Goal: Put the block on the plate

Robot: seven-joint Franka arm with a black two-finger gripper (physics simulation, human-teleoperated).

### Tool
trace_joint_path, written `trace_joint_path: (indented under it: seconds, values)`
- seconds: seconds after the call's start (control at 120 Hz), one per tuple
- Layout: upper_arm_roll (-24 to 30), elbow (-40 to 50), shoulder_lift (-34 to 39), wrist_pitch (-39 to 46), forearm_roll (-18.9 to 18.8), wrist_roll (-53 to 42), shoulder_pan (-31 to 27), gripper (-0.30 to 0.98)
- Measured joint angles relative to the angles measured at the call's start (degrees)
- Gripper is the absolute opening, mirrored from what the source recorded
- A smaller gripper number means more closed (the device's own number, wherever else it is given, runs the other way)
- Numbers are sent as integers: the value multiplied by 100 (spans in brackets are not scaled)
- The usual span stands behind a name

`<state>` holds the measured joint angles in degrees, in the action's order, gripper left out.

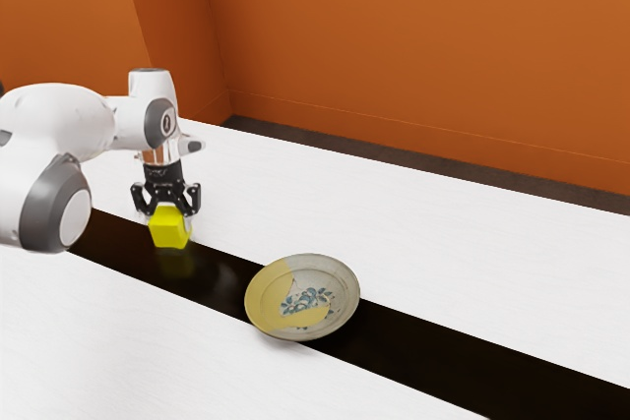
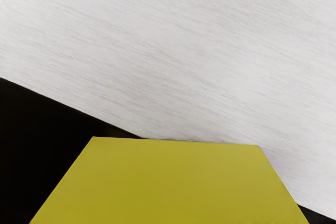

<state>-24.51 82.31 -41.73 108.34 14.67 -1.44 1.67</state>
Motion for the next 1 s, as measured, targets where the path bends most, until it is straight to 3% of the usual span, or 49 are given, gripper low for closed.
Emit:
trace_joint_path:
  seconds: [0.408,0.642,0.833,1.0]
  values:
    - [166,-112,1058,-345,-211,-8,252,42]
    - [876,47,1548,-470,-347,-10,536,42]
    - [1416,958,2405,-462,-383,-6,701,42]
    - [1948,1113,2550,-452,-397,-1,735,42]
